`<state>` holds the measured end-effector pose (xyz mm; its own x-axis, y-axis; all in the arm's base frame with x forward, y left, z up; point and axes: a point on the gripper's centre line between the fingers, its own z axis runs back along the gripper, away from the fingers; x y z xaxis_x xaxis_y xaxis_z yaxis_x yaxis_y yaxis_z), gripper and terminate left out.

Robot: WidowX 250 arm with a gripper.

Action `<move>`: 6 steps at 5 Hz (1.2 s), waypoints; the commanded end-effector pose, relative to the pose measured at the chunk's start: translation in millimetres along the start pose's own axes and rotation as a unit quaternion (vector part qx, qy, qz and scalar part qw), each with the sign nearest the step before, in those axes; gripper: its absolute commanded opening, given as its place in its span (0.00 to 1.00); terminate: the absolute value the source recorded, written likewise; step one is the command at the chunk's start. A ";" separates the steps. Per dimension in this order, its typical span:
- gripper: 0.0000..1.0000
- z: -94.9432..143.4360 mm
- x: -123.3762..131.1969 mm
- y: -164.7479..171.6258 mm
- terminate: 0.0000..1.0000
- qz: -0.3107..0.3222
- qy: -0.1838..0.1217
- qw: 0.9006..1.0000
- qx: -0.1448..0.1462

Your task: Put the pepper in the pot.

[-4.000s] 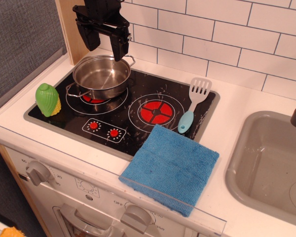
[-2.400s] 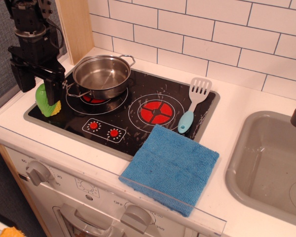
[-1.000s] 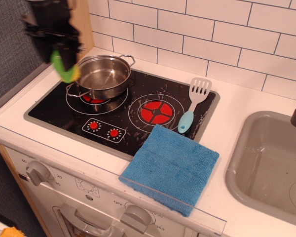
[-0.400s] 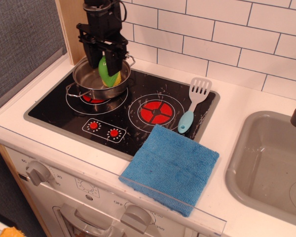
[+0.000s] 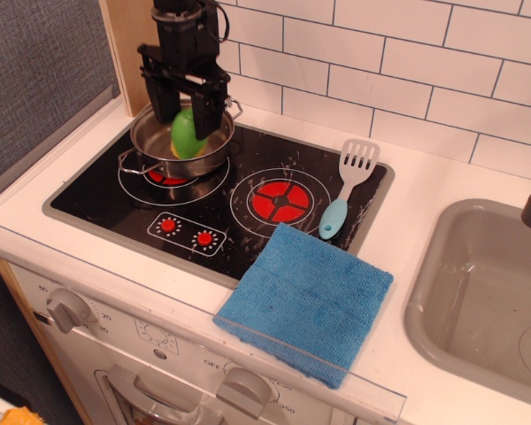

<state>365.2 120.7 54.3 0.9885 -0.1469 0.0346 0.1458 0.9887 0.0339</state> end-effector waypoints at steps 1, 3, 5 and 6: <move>1.00 52.2 5.9 -6.3 0.00 -0.007 -0.057 0.998 0.013; 1.00 64.2 3.2 -12.9 0.00 -0.007 -0.065 0.998 0.016; 1.00 60.9 0.3 -15.9 0.00 0.036 -0.069 0.996 0.040; 1.00 60.9 0.3 -15.9 1.00 0.036 -0.069 0.996 0.040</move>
